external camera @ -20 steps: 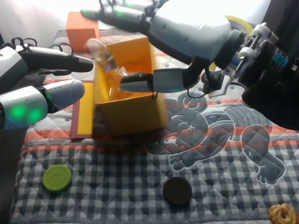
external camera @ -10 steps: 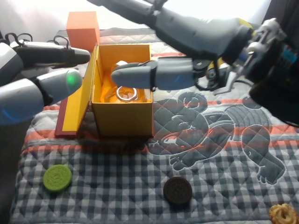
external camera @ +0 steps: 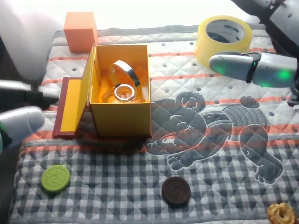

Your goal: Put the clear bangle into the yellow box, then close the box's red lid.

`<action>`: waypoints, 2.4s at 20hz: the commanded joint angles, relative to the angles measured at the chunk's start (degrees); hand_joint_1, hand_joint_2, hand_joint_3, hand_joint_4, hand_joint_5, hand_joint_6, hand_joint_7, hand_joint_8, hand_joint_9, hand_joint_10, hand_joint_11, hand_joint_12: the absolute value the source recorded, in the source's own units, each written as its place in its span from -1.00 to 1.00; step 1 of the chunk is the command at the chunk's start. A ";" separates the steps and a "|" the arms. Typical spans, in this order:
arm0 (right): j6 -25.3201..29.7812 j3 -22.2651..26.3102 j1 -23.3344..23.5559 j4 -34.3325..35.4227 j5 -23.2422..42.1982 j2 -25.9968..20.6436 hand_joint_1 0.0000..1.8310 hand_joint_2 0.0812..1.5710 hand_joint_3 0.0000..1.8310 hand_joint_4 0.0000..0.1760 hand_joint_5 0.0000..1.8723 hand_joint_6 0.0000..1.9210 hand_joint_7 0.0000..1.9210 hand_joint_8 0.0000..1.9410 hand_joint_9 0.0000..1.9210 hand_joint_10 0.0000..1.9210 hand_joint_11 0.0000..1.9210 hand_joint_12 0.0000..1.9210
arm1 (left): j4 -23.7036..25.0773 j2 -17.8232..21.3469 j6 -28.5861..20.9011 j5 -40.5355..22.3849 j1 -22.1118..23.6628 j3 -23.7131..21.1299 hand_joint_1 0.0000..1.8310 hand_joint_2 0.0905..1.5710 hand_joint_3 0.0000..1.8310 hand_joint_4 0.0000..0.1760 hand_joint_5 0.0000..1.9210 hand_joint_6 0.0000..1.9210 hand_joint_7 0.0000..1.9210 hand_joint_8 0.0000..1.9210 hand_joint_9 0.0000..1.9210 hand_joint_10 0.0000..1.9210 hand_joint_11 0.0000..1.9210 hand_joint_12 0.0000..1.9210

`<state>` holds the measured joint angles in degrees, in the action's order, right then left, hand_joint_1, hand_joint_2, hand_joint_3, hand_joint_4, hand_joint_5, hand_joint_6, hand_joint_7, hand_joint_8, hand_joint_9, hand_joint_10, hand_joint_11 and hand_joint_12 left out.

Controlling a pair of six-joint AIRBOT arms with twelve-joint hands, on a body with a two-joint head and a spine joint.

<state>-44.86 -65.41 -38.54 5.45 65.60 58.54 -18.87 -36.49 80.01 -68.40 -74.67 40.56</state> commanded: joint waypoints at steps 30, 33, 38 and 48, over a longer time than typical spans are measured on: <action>0.36 2.16 -4.83 3.52 9.32 -1.12 -0.82 0.46 -0.98 0.43 -0.99 -1.00 -0.89 -0.99 -0.93 -0.99 -0.99 -1.00 | 10.83 -9.05 -7.13 13.60 11.84 8.84 -0.73 0.86 -1.00 -1.00 -0.63 -1.00 -0.64 -1.00 -0.66 -1.00 -0.84 -0.37; 0.36 2.38 -5.33 3.90 9.36 -1.35 -0.83 0.49 -0.98 0.44 -0.99 -1.00 -0.88 -0.99 -0.93 -1.00 -1.00 -1.00 | 10.02 -9.02 -7.13 14.03 11.82 9.05 -0.74 0.84 -1.00 -1.00 -0.68 -1.00 -0.69 -1.00 -0.70 -1.00 -0.89 -0.27; 0.45 2.79 -6.27 4.66 9.85 -1.75 -0.86 0.49 -0.99 0.28 -0.99 -1.00 -0.87 -0.99 -0.93 -0.99 -1.00 -1.00 | 8.96 -8.81 -7.13 14.27 11.65 9.21 -0.75 0.82 -1.00 -1.00 -0.64 -1.00 -0.64 -1.00 -0.67 -1.00 -0.86 -0.29; 0.52 2.83 -6.74 4.95 9.87 -1.73 -0.89 0.52 -0.99 0.45 -0.97 -1.00 -0.85 -1.00 -0.91 -1.00 -0.99 -0.99 | 4.38 -6.13 -7.11 9.76 9.58 9.08 -0.62 0.76 -1.00 -1.00 -0.63 -1.00 -0.63 -1.00 -0.63 -1.00 -0.80 -0.45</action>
<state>-44.82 -62.70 -45.63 10.11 68.16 57.23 -13.98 -43.16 73.36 -50.96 -65.39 49.50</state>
